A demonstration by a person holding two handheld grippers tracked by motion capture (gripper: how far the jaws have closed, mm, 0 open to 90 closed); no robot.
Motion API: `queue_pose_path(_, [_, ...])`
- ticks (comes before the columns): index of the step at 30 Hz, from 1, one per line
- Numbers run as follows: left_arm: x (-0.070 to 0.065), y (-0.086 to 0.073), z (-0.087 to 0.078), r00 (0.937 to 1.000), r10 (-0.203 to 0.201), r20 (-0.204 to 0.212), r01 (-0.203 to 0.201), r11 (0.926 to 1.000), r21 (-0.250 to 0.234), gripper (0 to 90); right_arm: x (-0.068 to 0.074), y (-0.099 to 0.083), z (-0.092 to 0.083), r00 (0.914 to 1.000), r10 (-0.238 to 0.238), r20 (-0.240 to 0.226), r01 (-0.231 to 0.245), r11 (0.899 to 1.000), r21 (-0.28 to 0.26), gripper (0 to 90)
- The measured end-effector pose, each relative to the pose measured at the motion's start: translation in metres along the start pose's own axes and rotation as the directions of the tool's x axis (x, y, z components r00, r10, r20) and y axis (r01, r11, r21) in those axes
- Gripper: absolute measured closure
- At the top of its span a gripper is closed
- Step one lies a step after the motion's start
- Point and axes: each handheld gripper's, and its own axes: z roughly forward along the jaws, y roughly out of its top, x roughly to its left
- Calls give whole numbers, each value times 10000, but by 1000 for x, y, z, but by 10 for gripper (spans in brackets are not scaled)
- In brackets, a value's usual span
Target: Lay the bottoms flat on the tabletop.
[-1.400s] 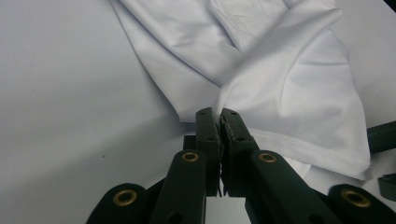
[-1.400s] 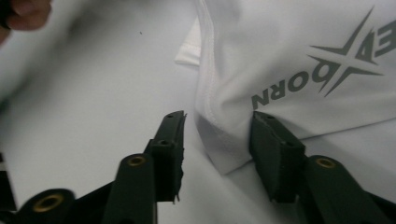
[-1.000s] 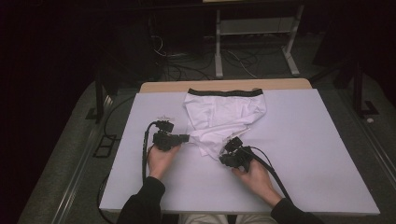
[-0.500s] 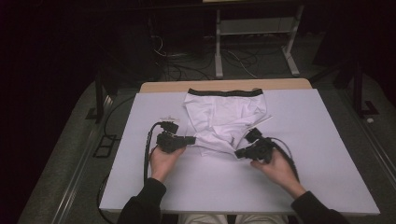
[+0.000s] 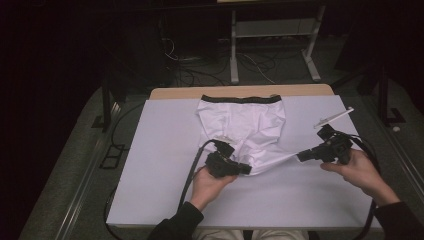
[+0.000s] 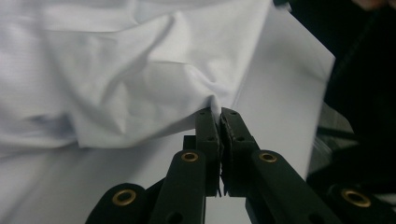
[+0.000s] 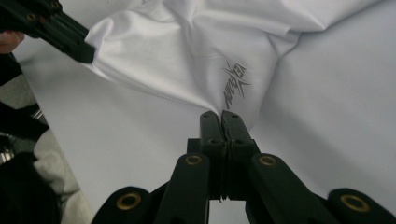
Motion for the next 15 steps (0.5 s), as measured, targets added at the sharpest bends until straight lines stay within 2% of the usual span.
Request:
queue_pose_path(5, [-19,-6,27,9979,133,630,-175,9977,657,864,-7,-22,-9,10000,-90,15,89,9991,411,874])
queue_pose_path(8, [-27,-9,38,9964,215,817,-297,9944,1015,865,-11,-37,-8,9999,105,-17,-104,9988,479,874])
queue_pose_path(15, [-34,-10,54,9945,202,1032,-324,9925,1180,864,-17,-70,-13,9989,460,-54,-457,9980,432,873])
